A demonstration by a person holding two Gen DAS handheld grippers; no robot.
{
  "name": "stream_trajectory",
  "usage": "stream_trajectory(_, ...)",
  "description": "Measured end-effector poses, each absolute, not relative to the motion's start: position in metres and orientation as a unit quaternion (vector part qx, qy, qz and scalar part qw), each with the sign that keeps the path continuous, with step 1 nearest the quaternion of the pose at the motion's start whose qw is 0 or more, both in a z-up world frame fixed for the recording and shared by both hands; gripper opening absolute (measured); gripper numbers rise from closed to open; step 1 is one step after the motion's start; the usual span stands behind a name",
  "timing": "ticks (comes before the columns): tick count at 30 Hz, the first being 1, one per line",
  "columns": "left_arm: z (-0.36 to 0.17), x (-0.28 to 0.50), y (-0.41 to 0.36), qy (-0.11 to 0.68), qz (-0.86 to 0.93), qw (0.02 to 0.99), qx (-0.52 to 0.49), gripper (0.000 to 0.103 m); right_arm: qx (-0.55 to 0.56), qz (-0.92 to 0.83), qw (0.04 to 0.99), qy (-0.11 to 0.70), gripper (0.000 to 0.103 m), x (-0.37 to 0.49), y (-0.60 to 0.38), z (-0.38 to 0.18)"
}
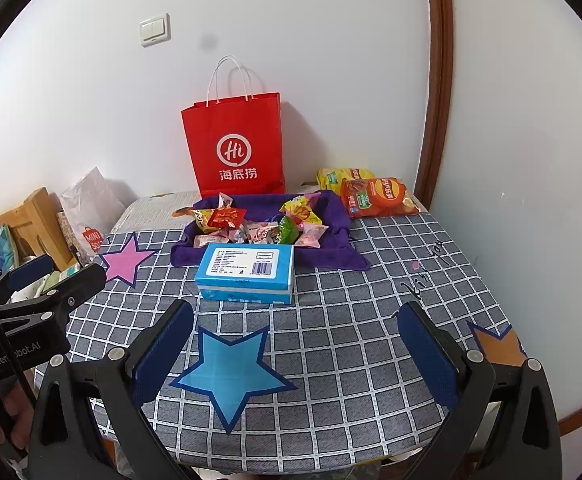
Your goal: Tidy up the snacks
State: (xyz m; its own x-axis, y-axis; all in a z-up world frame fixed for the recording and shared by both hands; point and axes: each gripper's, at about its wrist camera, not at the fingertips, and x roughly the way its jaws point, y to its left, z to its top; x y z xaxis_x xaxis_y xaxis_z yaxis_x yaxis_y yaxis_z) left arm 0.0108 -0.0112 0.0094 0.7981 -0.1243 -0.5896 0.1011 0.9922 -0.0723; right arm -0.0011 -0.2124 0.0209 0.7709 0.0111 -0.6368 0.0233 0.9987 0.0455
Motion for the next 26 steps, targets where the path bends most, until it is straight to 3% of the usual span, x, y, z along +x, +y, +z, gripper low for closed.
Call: stream_trajectory(26, 0.0102, 0.0130, -0.0048, 0.313, -0.052, 0.948, -0.027, 0.100, 0.025, -0.002, 0.942, 0.334, 0.101, -0.0033, -0.2055, 0.0232)
